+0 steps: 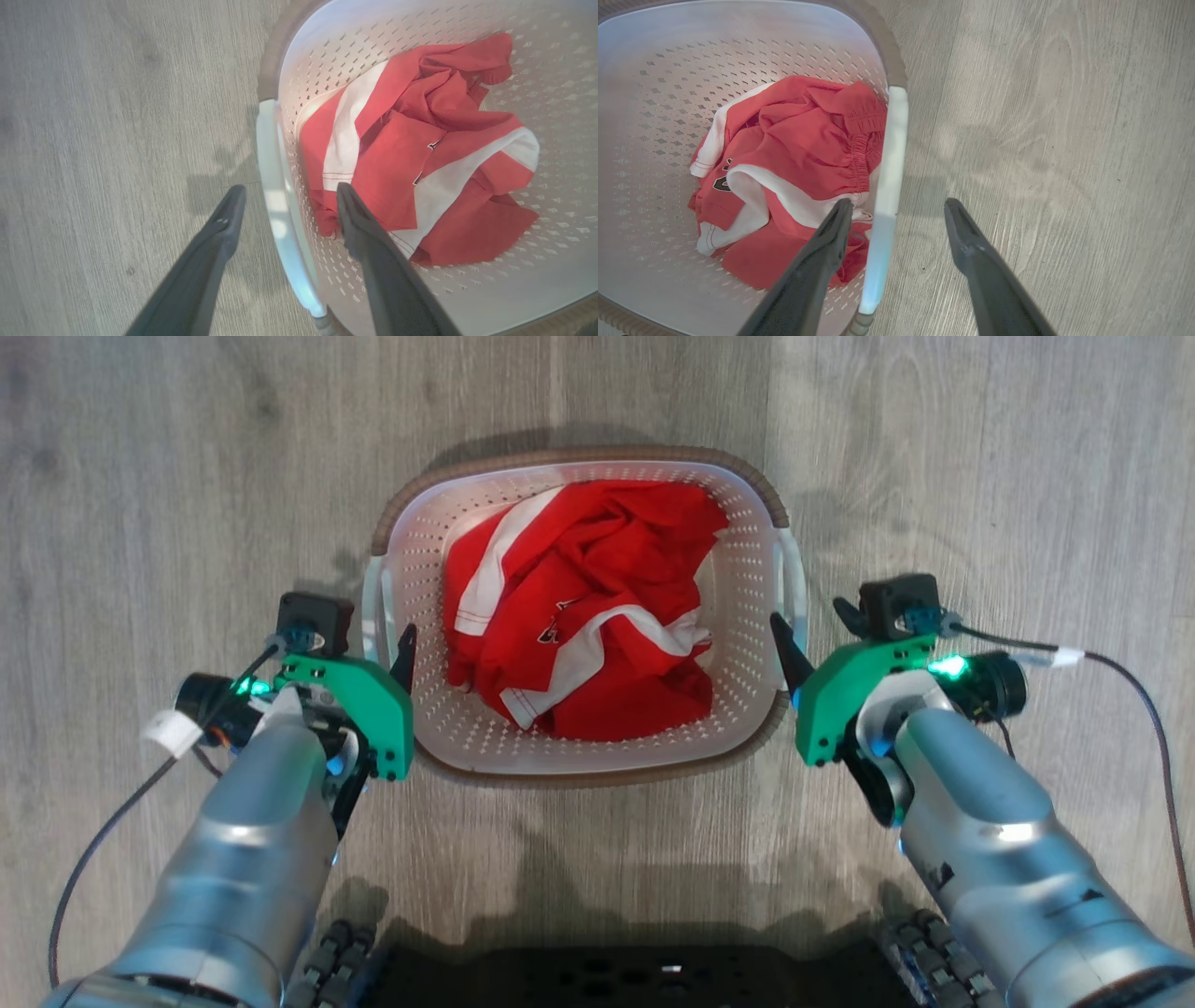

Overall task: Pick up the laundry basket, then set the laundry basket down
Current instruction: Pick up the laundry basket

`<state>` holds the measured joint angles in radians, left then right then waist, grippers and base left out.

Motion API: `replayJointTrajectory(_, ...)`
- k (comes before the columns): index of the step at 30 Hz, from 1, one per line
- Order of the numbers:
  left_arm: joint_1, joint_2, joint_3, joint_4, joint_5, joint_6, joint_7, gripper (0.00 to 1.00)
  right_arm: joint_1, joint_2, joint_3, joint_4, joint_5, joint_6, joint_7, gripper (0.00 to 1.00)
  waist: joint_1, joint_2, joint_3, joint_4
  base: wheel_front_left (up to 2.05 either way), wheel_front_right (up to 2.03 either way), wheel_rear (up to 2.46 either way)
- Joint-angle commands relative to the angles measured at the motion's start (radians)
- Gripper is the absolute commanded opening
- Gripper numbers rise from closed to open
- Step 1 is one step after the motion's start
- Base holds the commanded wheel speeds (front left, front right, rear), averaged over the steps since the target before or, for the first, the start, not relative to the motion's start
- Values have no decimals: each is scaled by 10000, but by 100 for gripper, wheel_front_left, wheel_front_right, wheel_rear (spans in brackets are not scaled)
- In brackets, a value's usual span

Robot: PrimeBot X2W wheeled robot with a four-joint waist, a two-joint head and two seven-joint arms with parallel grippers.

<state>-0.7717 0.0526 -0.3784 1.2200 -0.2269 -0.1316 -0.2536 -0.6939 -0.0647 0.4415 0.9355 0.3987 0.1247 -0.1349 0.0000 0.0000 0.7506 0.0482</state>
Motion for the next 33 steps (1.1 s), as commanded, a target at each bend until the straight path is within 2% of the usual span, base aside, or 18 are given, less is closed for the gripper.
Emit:
replayJointTrajectory(1, 30, 318, 165, 12, -118, 10, -82, 100, 150, 145, 270, -100, 88, 60, -142, 100, 0, 0, 63, -42, 0, 0, 0)
replayJointTrajectory(33, -345, 361, -635, 307, -1407, 10, -82, 100, -314, 145, 841, 214, 604, 60, -425, 100, 0, 0, 723, -31, 0, 0, 0)
